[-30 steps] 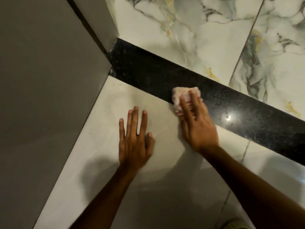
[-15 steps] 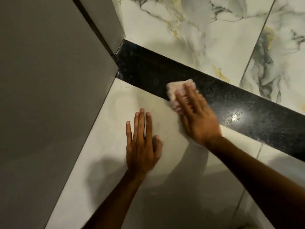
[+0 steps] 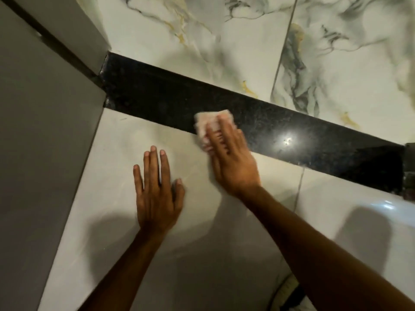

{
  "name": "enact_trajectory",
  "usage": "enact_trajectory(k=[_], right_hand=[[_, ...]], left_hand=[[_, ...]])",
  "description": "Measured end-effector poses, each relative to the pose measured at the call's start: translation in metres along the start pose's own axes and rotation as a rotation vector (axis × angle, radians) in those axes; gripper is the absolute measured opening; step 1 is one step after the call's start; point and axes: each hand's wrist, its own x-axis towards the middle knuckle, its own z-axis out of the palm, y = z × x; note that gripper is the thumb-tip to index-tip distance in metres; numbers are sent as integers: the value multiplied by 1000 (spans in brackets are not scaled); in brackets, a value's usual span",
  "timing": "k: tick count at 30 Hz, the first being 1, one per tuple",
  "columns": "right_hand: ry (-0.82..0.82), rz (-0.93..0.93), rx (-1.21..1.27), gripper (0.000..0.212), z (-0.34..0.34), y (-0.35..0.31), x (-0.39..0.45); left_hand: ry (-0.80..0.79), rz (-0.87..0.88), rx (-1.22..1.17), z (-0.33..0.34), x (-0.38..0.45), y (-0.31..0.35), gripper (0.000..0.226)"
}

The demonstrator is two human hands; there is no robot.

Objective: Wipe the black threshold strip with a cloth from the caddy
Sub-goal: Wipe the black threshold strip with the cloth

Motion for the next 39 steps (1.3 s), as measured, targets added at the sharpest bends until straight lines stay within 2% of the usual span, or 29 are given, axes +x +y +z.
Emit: enact_trajectory(k=[2,4,6,8,11,13,15,19,21,23,25,26,30,34,35,37,39], right_hand=[[91,233,-57,61,-10,30,9],[159,357,-70,61,-11,36,41],[178,329,-68,62,-6,31,66],[150,204,-54,63,-2,29,57],[92,98,-32,60,-8,36,-22],[170,228,-38,59,-15,53,-84],[234,452,-120,58,-23,77,-117],[377,765,-144,58,-37,130,-77],[395,755,-93,58,-40,143,-42],[309,571,-86,61,-39,141,-33],[247,407,-86,60,-36,132,-59],[242,412,-58,60,-36,128,-82],[276,655,-48,64,-43,145,-162],[453,976,-67,63,-63,217,-147],[456,1031,-56,66,-67,233,-133],[409,995,-57,68,-70,247,-105],[349,819,-14,68,-69,237,-97]], left_hand=[[-15,34,-30,1,3,7,73],[-23,98,-73,5,4,16,74],[-38,178,-108,10,6,26,75],[-61,243,-101,12,8,32,76],[-99,333,-67,7,9,49,76],[-123,362,-49,5,6,69,76],[-125,361,-36,7,3,94,76],[-98,424,-22,19,-2,131,73],[-92,462,-9,27,-3,136,73],[-102,476,-9,28,-2,136,74],[-111,516,7,27,-3,141,75],[-121,542,15,26,-3,146,75],[-131,609,-16,28,-9,178,73],[-108,606,-42,37,-10,195,72],[-105,611,-37,39,-10,195,72],[-111,608,-30,41,-8,195,72],[-122,603,-31,38,-7,195,72]])
